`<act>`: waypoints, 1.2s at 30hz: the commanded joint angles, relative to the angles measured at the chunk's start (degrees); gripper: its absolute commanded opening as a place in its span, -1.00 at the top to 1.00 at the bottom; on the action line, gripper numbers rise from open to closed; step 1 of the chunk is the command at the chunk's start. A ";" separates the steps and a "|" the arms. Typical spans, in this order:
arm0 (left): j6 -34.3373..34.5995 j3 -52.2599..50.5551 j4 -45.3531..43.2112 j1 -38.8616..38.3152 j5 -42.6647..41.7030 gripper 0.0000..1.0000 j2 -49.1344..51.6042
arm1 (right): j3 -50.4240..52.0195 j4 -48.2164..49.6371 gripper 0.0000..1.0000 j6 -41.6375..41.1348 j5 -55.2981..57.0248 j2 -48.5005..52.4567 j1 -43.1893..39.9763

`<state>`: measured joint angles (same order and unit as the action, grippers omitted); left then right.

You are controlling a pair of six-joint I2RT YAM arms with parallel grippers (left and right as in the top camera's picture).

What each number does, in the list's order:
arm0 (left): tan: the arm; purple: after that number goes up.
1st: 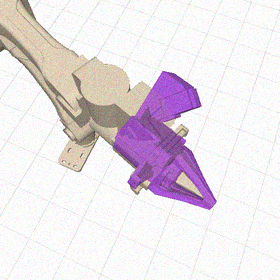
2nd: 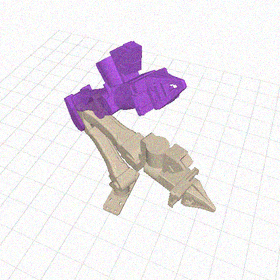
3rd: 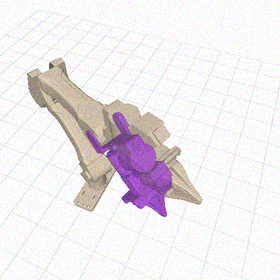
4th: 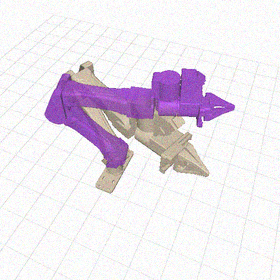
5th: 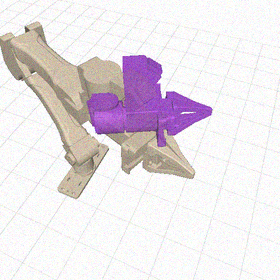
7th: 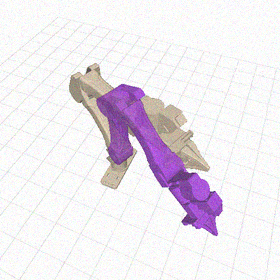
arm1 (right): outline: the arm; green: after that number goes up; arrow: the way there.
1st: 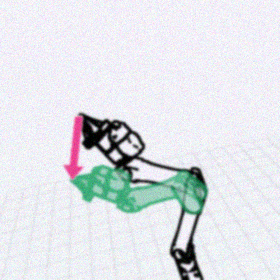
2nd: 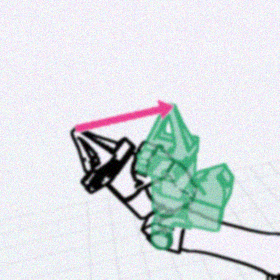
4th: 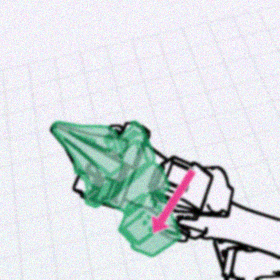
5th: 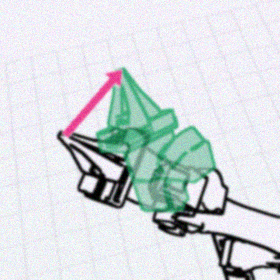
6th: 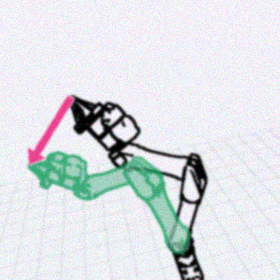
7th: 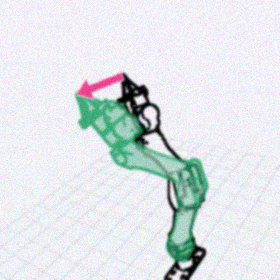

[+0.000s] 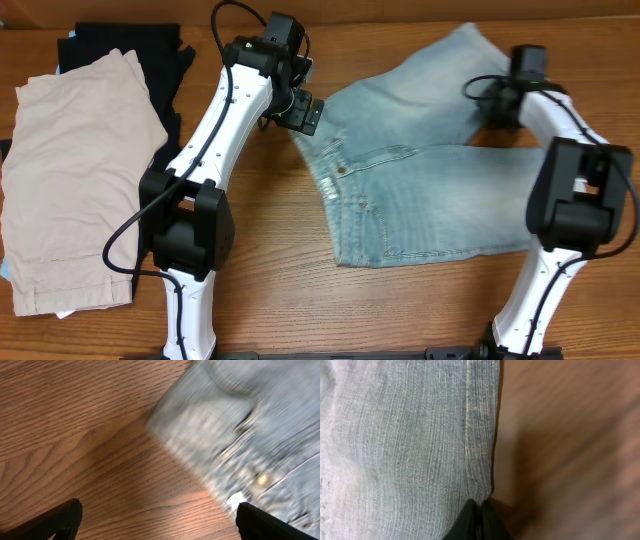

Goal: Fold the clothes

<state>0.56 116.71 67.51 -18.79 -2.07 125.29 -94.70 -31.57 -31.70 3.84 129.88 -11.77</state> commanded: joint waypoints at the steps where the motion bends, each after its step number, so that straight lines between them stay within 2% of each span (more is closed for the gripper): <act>1: 1.22 -0.55 -0.24 -0.39 -1.92 -0.99 0.07 | -0.31 -2.62 0.92 -3.87 1.90 1.27 -3.74; 11: 3.02 -10.82 -7.28 -0.37 -2.51 -1.00 0.07 | -0.31 -10.60 0.78 -7.30 -6.58 1.05 -10.73; 15: 3.98 -12.22 -9.90 -0.37 -2.95 -1.00 0.07 | -0.31 -11.47 0.56 -5.46 -8.74 -1.31 -11.08; 18: 3.96 -12.20 -12.13 -0.37 -5.22 -1.00 0.07 | -0.33 -12.37 0.24 -3.52 -8.66 -5.57 -11.08; 20: 3.96 -12.28 -13.62 -0.37 -6.43 -1.00 0.07 | -0.33 -13.18 -0.36 -2.51 -8.83 -8.72 -11.08; 22: 3.96 -12.46 -15.54 -0.42 -7.52 -1.00 0.07 | -0.33 -14.58 -0.84 -2.36 -8.94 -12.46 -11.08; 23: 3.93 -12.46 -16.28 -0.44 -7.93 -1.00 0.07 | -0.31 -15.23 -0.94 -2.34 -8.94 -13.92 -11.08; 29: 3.93 -12.94 -22.23 -0.57 -10.14 -0.99 0.07 | -0.31 -18.62 -1.00 2.01 -11.58 -21.40 -10.36; 36: 3.41 -14.73 -30.53 -2.19 -13.68 -1.00 0.48 | -0.20 -21.31 -1.00 1.97 -12.96 -22.32 -8.07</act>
<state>3.55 103.24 38.65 -19.42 -13.06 125.49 -94.83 -52.34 -30.74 -7.73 107.28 -21.19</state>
